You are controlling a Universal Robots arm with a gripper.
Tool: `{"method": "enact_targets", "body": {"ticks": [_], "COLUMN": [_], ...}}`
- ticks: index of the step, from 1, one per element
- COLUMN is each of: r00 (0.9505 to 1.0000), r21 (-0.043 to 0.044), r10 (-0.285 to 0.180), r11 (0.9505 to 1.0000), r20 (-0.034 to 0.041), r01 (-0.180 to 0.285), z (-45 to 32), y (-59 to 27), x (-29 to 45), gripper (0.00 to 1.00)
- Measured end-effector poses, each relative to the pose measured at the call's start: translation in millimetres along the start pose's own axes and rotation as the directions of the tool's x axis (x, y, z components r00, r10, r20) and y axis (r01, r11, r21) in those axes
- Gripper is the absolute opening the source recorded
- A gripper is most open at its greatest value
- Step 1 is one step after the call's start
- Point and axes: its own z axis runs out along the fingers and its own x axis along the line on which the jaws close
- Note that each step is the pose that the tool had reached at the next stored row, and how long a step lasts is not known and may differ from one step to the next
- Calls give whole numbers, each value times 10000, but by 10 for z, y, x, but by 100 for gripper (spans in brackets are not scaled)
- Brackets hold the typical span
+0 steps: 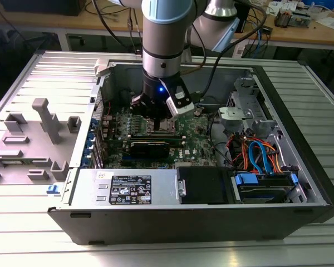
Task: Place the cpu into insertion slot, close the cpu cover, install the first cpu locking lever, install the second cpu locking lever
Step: 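Install the second cpu locking lever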
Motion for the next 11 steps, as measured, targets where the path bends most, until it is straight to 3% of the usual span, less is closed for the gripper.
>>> {"method": "enact_targets", "body": {"ticks": [4,11], "r00": [10000,10000], "r21": [-7,-64], "r10": [-68,-89], "r11": [10000,9999], "r20": [-7,-10], "r01": [68,89], "z": [-2,-1], "y": [-61,-64], "x": [4,4], "gripper": [11,11]}}
